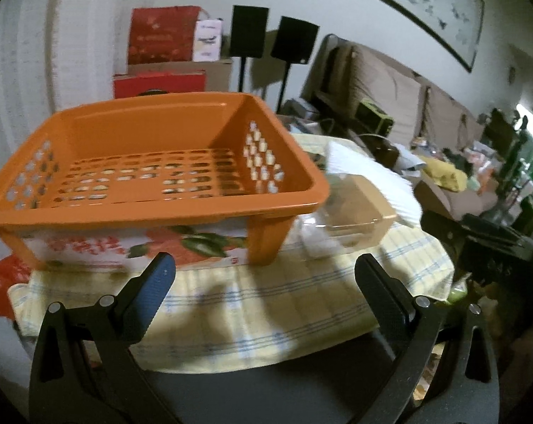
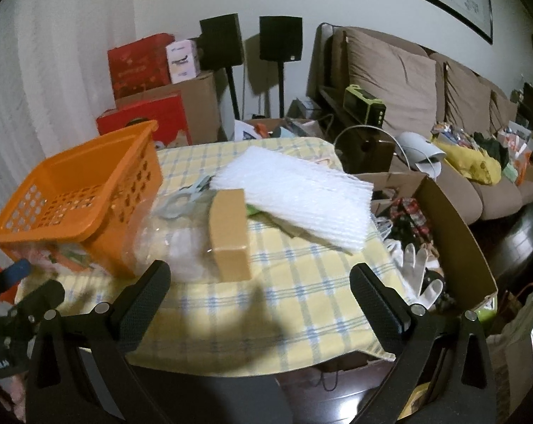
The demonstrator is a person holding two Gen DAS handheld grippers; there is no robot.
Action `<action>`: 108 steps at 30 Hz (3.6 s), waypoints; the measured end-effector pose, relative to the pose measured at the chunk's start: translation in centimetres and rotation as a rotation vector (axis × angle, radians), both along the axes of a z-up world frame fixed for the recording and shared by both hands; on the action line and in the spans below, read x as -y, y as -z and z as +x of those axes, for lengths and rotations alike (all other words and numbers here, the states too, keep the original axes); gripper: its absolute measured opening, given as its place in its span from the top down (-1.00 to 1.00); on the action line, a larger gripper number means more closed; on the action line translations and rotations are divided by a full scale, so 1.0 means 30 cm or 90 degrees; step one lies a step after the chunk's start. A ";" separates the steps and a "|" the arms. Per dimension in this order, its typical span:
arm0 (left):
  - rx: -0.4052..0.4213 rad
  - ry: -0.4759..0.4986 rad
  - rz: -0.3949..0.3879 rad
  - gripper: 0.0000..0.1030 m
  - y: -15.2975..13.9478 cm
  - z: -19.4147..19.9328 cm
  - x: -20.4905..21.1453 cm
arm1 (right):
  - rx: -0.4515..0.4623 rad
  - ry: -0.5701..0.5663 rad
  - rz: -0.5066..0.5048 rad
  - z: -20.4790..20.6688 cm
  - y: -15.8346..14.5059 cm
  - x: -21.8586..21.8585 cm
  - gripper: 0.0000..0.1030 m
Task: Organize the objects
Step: 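Move the right gripper toward the clear plastic box with tan lid, then close the right gripper on the clear box's tan lid and lift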
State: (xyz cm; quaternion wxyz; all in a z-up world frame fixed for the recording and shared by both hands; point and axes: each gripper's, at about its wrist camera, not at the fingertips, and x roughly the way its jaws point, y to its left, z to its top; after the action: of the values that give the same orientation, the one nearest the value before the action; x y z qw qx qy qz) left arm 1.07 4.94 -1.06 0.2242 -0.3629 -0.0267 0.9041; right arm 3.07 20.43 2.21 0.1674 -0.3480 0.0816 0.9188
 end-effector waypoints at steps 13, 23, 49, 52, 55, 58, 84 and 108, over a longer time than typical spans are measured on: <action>-0.008 0.071 0.034 -0.84 0.043 -0.033 -0.091 | 0.007 -0.042 -0.093 -0.076 0.041 -0.102 -0.48; -0.048 0.104 0.028 -0.69 0.092 -0.050 -0.159 | 0.010 -0.056 -0.129 -0.098 0.089 -0.135 -0.21; -0.014 0.162 0.067 -0.63 0.125 -0.075 -0.238 | 0.012 -0.075 -0.144 -0.122 0.095 -0.156 -0.18; -0.022 0.160 0.063 -0.68 0.122 -0.074 -0.252 | 0.012 -0.079 -0.160 -0.129 0.100 -0.169 -0.18; -0.022 0.159 0.063 -0.71 0.123 -0.080 -0.258 | 0.011 -0.087 -0.191 -0.146 0.109 -0.194 -0.18; -0.019 0.158 0.066 -0.75 0.118 -0.088 -0.269 | 0.013 -0.099 -0.204 -0.169 0.115 -0.204 -0.18; 0.083 0.253 0.159 -0.80 0.053 -0.052 -0.214 | 0.040 -0.102 -0.257 -0.003 0.090 -0.287 -0.08; 0.181 0.202 0.116 0.13 0.108 -0.114 -0.276 | 0.054 -0.144 -0.214 -0.051 0.089 -0.167 0.07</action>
State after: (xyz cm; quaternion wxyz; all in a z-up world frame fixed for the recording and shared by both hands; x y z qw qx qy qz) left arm -2.34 13.22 -4.31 0.3894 -0.4643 -0.0823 0.7912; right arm 1.53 25.43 -0.45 0.0058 -0.4161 0.1866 0.8899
